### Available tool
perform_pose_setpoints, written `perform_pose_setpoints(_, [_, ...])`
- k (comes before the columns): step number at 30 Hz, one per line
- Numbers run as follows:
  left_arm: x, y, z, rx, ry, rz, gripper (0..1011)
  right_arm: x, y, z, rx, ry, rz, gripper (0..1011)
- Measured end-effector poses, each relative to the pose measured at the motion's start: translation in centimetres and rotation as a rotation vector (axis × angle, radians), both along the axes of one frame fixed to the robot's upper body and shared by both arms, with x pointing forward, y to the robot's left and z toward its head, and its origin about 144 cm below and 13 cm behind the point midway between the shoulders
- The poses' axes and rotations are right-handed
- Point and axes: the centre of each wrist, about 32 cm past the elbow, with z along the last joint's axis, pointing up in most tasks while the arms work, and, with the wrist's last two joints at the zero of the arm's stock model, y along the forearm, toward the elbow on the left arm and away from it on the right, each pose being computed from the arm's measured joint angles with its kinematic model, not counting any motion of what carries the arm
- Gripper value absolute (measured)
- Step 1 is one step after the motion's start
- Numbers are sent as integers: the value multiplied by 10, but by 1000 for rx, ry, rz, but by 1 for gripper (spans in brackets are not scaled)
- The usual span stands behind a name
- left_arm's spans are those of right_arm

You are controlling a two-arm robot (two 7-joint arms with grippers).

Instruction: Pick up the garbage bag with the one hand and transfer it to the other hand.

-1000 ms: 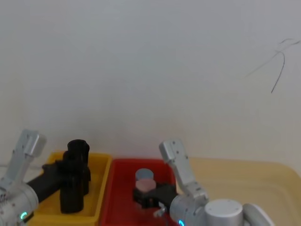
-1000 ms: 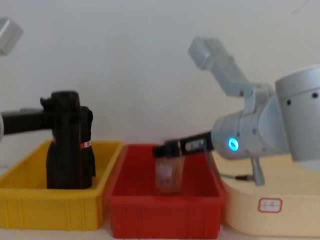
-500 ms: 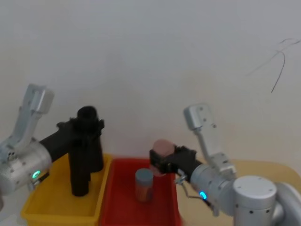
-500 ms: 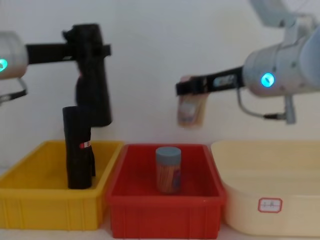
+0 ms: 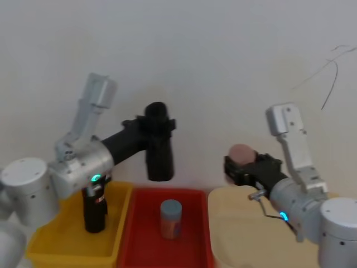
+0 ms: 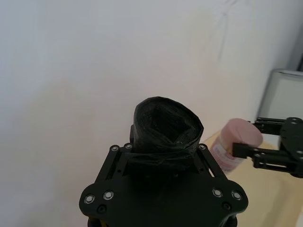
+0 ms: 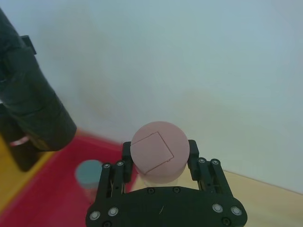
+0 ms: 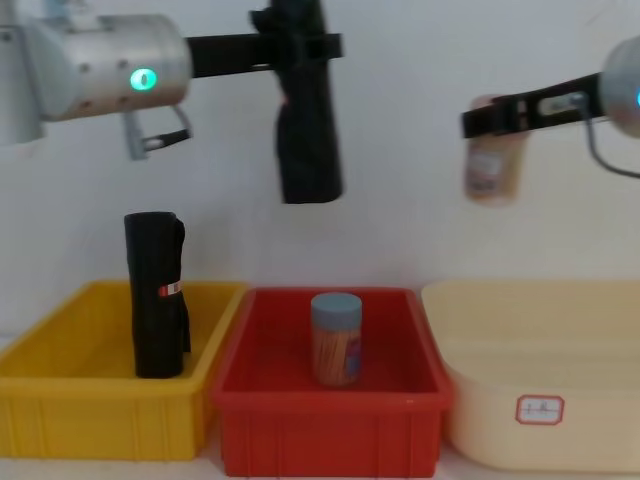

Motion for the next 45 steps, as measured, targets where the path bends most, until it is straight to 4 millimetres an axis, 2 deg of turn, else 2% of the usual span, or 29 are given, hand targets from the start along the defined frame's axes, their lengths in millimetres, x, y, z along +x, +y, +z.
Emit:
perform_pose_setpoints(1, [0,0,0,0,0,0,393,0,-2,0,-2,0,-8,648])
perform_pose_setpoints(8, [20,-35,0,1,16,-115,393,-4,-22,-6,-21,15,-107,648])
perform_pose_setpoints(17, [37,-66,-8,25,58,-200,393,-2,-47,-28,-36,93,-222,648])
perform_pose_setpoints(22, [42,-72,-11,36,70,-209,393,3,-56,-44,-39,145,-253,648])
perform_pose_setpoints(32, [49,-79,-16,59,86,-203,393,10,-62,-61,-26,176,-254,648])
perform_pose_setpoints(36, [50,-79,-18,64,88,-201,393,12,-63,-64,-21,180,-251,716])
perform_pose_setpoints(37, [51,-80,-18,64,89,-201,393,12,-63,-64,-20,181,-251,770])
perform_pose_setpoints(45, [52,-81,-19,71,92,-199,393,14,-64,-68,-15,186,-248,979])
